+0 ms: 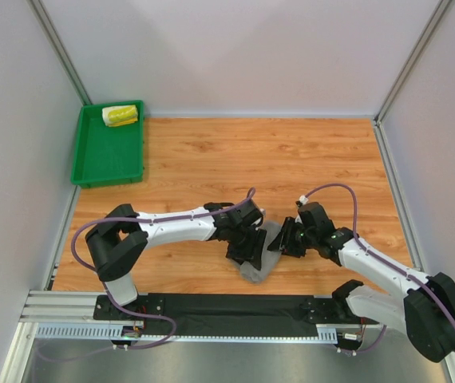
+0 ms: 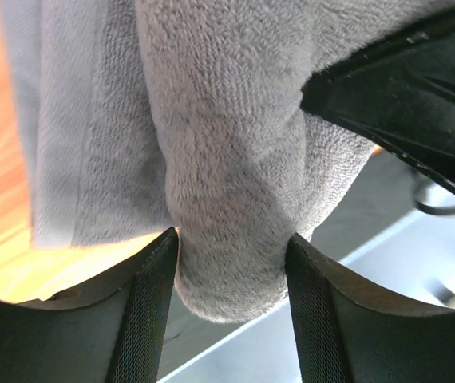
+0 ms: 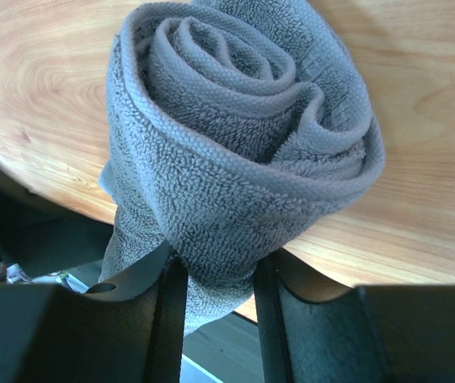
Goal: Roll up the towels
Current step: Roll the towel
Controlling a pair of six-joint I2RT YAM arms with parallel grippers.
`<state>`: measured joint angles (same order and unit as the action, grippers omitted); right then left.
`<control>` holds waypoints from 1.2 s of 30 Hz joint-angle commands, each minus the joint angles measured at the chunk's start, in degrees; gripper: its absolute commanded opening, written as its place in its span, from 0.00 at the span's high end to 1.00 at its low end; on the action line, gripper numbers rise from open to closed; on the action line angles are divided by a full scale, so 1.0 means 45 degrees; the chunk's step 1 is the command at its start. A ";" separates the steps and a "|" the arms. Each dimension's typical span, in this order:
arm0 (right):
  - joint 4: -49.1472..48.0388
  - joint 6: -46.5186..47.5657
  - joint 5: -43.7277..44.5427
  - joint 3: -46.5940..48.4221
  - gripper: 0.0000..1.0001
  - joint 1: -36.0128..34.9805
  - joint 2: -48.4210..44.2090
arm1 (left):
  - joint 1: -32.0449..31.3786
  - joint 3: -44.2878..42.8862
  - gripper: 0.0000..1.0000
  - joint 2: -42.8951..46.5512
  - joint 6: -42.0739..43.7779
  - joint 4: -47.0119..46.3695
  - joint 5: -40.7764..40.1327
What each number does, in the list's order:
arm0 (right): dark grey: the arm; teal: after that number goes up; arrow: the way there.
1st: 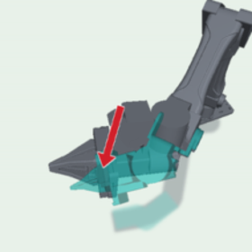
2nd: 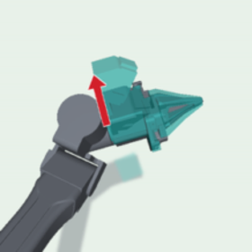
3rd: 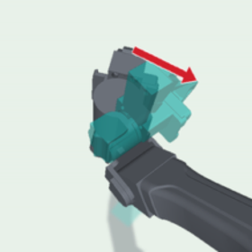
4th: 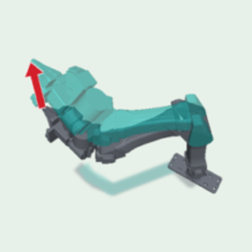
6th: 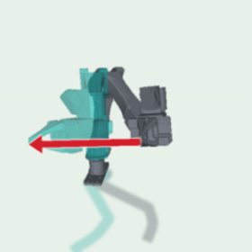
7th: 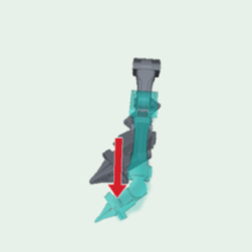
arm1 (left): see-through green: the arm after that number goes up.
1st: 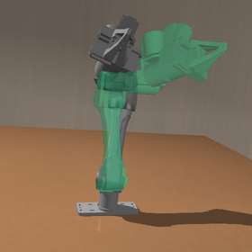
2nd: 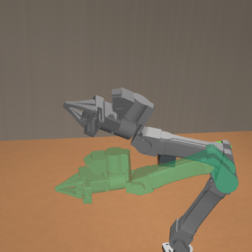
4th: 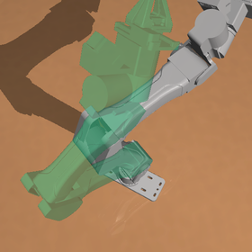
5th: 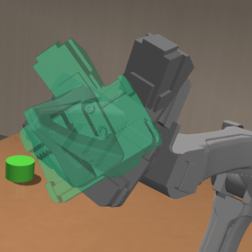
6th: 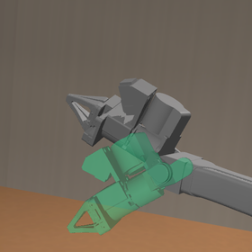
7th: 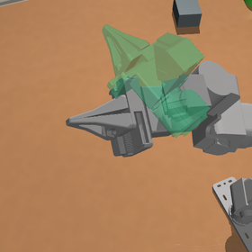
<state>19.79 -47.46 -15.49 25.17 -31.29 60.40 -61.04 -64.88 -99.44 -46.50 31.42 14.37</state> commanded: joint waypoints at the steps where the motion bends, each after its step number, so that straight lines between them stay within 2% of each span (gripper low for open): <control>1: 0.0875 0.0274 0.0707 0.0188 0.74 -0.0195 0.0327 | -0.0574 -0.0775 0.38 0.0202 0.0490 0.3754 -0.3927; 6: 0.1031 0.0391 0.0649 0.0422 0.73 -0.0254 0.0425 | -0.1494 -0.2552 0.39 0.0164 0.0139 0.5805 -0.6838; 9: 0.1051 0.0430 0.0609 0.0520 0.73 -0.0332 0.0581 | -0.2235 -0.3354 0.39 0.0047 0.0274 0.6182 -0.7761; 13: 0.1051 0.0430 0.0590 0.0696 0.73 -0.0410 0.0795 | -0.3231 -0.3648 0.39 -0.0070 0.0451 0.5636 -0.8076; 19: 0.1207 0.0547 0.0570 0.0891 0.73 -0.0469 0.0835 | -0.3721 -0.3511 0.37 -0.0870 0.0529 0.4523 -0.7569; 36: 0.1520 0.0742 0.0433 0.1126 0.73 -0.0488 0.0855 | -0.3800 -0.3199 0.32 -0.3215 0.0724 0.3878 -0.7511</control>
<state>24.75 -45.74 -14.39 28.77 -32.93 63.70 -78.24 -80.34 -109.32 -45.12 50.33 -18.76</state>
